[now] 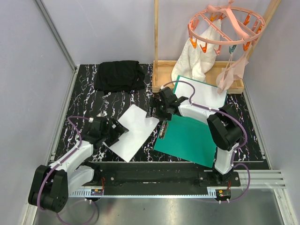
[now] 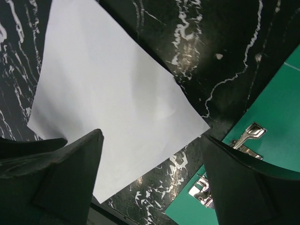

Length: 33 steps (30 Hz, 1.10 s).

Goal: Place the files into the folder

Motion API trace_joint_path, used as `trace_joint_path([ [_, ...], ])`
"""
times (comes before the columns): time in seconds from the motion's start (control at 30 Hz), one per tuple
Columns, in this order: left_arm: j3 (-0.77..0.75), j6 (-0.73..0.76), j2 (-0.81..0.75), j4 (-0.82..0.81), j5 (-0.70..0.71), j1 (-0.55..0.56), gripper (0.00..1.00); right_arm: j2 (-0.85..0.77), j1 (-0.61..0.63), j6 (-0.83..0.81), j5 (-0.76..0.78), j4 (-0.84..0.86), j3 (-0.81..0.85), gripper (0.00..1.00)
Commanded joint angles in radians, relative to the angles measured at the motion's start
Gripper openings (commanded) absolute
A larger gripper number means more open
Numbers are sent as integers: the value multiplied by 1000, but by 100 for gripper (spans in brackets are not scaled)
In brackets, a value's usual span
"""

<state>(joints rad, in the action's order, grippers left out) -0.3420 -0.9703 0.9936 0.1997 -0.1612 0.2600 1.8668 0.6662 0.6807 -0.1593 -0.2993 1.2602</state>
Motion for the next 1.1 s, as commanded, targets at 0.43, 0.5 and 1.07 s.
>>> trace_joint_path([
  [0.43, 58, 16, -1, 56, -4, 1, 94, 127, 32, -1, 26, 54, 31, 99],
  [0.5, 58, 16, -10, 58, -4, 2, 94, 118, 32, 25, 23, 84, 13, 94],
  [1.07, 8, 87, -72, 92, 3, 2, 94, -9, 29, -38, 6, 137, 10, 42],
])
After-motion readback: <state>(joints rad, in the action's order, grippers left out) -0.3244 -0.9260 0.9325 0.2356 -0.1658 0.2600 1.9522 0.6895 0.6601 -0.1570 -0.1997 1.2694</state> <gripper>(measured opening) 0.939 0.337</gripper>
